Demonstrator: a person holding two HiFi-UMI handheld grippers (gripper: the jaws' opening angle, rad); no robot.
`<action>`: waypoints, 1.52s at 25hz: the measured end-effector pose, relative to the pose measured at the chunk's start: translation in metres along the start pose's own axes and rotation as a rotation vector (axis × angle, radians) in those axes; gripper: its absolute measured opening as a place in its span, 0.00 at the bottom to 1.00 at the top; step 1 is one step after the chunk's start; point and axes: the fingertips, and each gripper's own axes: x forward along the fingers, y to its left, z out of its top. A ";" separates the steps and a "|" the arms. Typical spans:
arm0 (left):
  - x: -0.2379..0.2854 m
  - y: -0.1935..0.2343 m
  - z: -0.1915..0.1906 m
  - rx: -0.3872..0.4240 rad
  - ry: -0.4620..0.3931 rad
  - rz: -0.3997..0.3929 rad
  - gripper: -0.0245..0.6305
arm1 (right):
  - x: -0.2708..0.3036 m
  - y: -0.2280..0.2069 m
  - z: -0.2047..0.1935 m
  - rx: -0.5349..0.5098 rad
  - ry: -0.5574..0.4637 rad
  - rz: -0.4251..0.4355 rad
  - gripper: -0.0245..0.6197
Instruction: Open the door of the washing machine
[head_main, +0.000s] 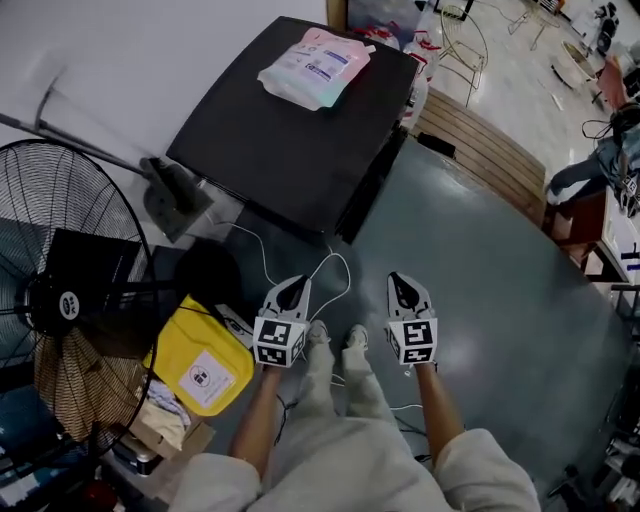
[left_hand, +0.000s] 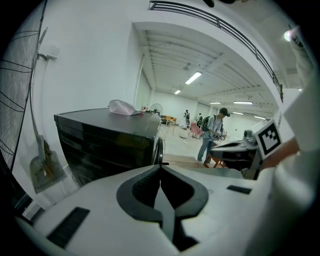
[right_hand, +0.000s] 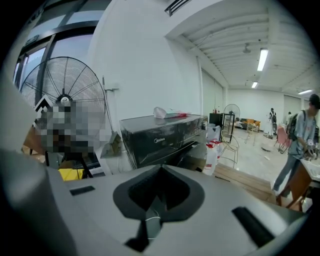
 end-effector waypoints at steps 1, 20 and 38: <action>0.003 0.002 -0.003 0.002 -0.002 -0.003 0.05 | 0.003 0.001 -0.004 0.001 0.002 -0.001 0.04; 0.037 0.009 -0.072 0.023 -0.001 -0.019 0.05 | 0.043 0.019 -0.072 0.012 0.003 0.001 0.04; 0.075 0.013 -0.121 0.015 -0.017 -0.018 0.05 | 0.110 0.020 -0.135 0.071 -0.012 0.025 0.39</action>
